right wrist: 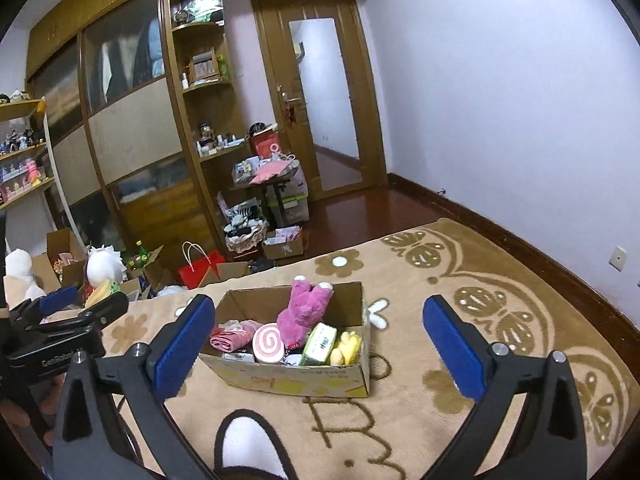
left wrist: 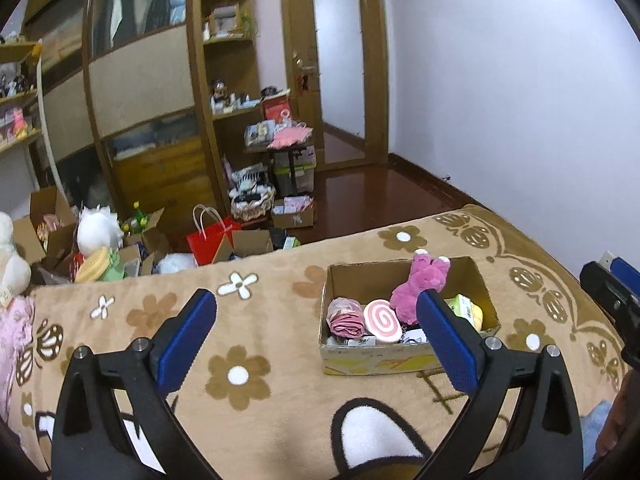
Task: Organize soft objects
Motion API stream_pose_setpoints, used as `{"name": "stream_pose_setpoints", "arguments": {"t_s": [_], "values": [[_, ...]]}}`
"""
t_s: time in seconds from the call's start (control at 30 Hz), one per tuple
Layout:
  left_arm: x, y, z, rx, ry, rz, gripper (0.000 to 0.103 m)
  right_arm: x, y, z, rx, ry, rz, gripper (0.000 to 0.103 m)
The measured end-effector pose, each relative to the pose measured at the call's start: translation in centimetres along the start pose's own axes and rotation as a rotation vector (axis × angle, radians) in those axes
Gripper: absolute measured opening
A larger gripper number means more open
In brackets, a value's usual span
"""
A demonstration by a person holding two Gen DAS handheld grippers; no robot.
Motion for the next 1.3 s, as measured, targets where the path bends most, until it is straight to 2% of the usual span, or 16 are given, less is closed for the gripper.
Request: {"name": "stream_pose_setpoints", "arguments": {"t_s": [0.17, 0.37, 0.67, 0.97, 1.07, 1.17, 1.3], "values": [[-2.0, -0.3, -0.4, 0.030, 0.008, -0.060, 0.099, -1.2, 0.1, 0.2, -0.032, 0.014, -0.021, 0.103], [-2.8, -0.2, -1.1, 0.054, 0.033, -0.093, 0.099, -2.2, 0.5, 0.4, -0.075, 0.034, -0.053, 0.103], [-1.5, 0.7, -1.0, 0.059, 0.030, -0.076, 0.099, -1.9, 1.0, -0.1, -0.091, 0.068, -0.056, 0.103], [0.1, 2.0, -0.4, 0.041, 0.057, -0.060, 0.099, 0.1, 2.6, -0.8, -0.078, 0.073, -0.009, 0.103], [0.8, 2.4, -0.1, 0.032, 0.041, -0.058, 0.099, 0.5, 2.9, -1.0, -0.077, 0.080, -0.002, 0.103], [1.3, 2.9, 0.0, 0.024, 0.071, -0.045, 0.099, 0.8, 3.3, -1.3, -0.073, 0.088, 0.007, 0.103], [1.8, 3.4, 0.1, 0.030, 0.061, -0.030, 0.099, 1.2, 3.6, -1.7, -0.066, 0.097, 0.018, 0.103]]}}
Point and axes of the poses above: each gripper's, at about its wrist camera, not at the fingertips, and x roughly the way its jaws point, z to its left, y to its underside, the point moved 5 cm from there along x, roughly the way its jaws point, and after that the axes turned 5 degrees about x, right-handed, at the moved point
